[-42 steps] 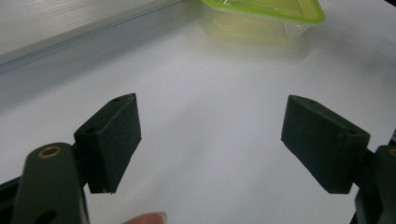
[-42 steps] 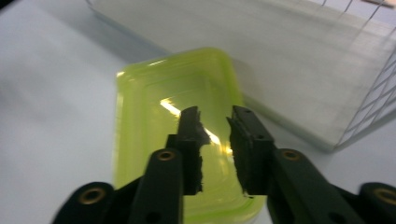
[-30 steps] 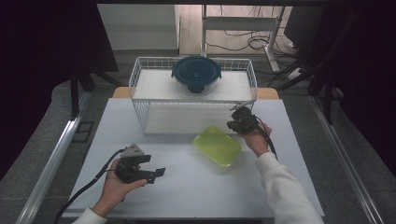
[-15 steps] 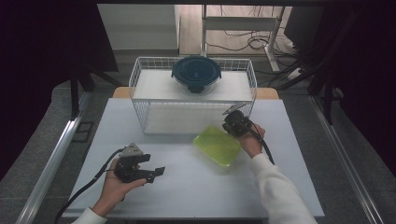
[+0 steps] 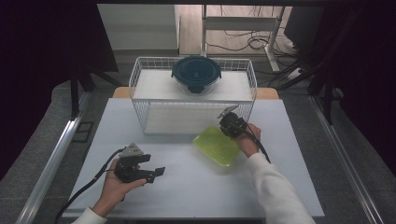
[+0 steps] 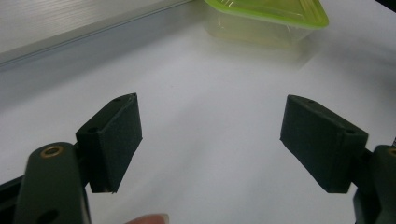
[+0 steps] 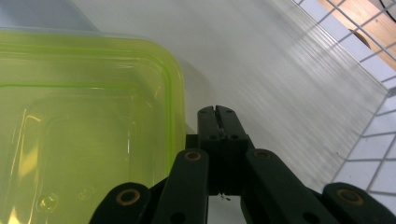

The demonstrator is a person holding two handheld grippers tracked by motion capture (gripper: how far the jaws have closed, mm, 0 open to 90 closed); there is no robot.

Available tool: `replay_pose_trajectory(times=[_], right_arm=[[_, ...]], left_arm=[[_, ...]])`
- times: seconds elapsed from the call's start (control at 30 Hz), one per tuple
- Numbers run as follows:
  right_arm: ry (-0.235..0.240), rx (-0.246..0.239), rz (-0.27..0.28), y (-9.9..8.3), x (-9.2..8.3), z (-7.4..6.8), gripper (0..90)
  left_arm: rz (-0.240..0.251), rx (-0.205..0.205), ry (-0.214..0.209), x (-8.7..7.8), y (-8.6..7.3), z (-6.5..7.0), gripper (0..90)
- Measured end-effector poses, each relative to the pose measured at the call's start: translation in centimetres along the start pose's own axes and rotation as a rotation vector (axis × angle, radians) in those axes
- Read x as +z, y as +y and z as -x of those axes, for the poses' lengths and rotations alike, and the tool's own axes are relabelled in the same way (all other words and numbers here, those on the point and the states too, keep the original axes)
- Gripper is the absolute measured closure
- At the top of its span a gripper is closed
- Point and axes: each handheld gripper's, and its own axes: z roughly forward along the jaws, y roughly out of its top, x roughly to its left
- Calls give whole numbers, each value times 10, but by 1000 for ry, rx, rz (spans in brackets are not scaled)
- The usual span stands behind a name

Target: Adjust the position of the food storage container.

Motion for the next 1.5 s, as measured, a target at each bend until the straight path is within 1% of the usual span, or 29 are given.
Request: replay_pose_trajectory(times=[0.07,0.13,0.2,0.23,0.3,0.37,0.57,0.77,0.93,1.03,1.1,1.2,1.43,1.5], right_arm=[[16,-23,-3,2,0,-2,887],[2,-61,-13,4,0,-8,887],[24,-71,-11,6,0,-12,887],[24,-83,-7,7,0,-14,888],[39,-93,-5,8,0,-19,888],[51,-120,-1,9,-1,-25,887],[94,-181,7,13,-4,-48,888],[144,-263,11,17,-8,-73,888],[178,-309,15,19,-12,-92,888],[190,-323,17,19,-13,-98,888],[206,-321,17,19,-14,-100,888],[217,-327,19,19,-14,-102,888],[259,-355,41,19,-16,-113,888],[264,-365,45,19,-16,-117,888]], left_arm=[[0,1,-1,0,0,0,201],[-1,0,-3,1,0,0,201],[-2,0,-2,1,0,0,201],[-2,0,-2,1,0,0,201],[-2,0,-3,0,0,0,201],[-3,1,-4,1,0,0,201],[-7,-5,-5,1,0,0,201],[-10,-1,-4,1,0,-1,201],[-13,0,-2,1,0,-1,202],[-15,1,-1,2,-1,-1,204],[-15,-2,-3,3,-1,-1,205],[-12,0,-2,2,-1,-1,205],[-12,-2,1,1,0,-2,205],[-12,-3,1,2,-1,-2,205]])
